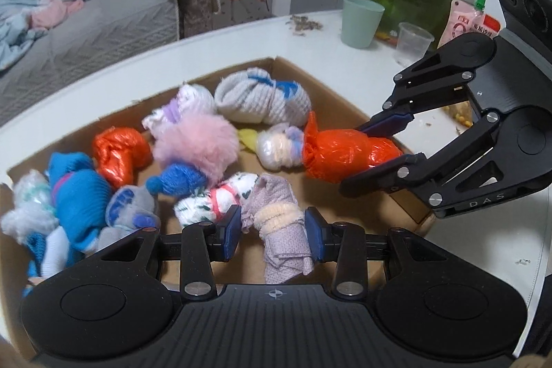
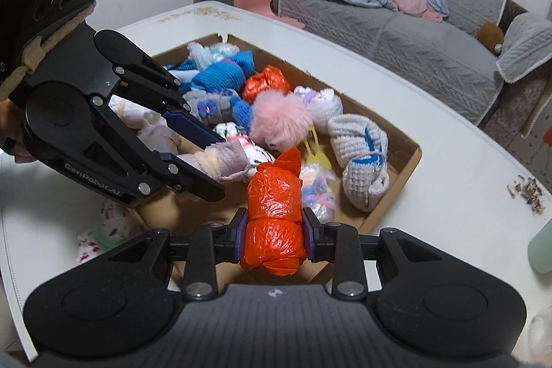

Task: Organize objects
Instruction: 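Carry the lavender roll and orange bundle into the box and lower them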

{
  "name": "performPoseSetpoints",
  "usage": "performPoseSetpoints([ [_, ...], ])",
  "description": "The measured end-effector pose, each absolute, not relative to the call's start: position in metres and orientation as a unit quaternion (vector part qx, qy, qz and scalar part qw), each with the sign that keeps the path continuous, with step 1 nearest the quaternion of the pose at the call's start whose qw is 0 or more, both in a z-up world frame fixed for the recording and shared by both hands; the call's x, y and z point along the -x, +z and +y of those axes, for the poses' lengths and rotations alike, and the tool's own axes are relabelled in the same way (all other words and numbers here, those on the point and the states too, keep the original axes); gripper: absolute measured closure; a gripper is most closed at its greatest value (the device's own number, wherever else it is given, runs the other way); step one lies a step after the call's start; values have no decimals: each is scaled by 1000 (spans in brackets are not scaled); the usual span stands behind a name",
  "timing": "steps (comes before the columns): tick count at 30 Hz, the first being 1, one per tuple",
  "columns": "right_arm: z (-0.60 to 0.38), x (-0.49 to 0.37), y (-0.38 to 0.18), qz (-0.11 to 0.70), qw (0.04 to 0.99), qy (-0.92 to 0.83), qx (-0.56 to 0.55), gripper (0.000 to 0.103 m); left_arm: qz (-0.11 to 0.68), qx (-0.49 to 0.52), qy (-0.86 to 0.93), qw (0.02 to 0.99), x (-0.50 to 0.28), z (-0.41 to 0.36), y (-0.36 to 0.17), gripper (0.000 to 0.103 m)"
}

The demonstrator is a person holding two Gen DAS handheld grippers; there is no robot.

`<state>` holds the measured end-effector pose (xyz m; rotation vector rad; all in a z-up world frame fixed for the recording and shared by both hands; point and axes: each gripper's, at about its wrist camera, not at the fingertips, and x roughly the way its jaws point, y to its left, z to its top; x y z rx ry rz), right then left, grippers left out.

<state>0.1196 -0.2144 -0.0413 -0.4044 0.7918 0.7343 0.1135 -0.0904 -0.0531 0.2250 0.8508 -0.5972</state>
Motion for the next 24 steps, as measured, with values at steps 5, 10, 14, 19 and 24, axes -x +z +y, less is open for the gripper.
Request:
performPoseSetpoints([
  [5,-215,-127,-52,384,833,348,195,74,407,-101,-283,863,-121,-93,-58,56],
  [10,-211,-133,-56,384,830,347,210,74,405,-98,-281,865,-128,-98,-60,56],
  [14,-211,-136,-57,382,828,348,218,74,406,-102,-281,863,-130,-100,-64,56],
  [19,-210,-137,-58,383,825,348,226,74,408,-100,-282,862,-130,-98,-66,56],
  [24,-207,-137,-60,384,822,350,235,74,408,-110,-292,858,-121,-94,-59,52],
])
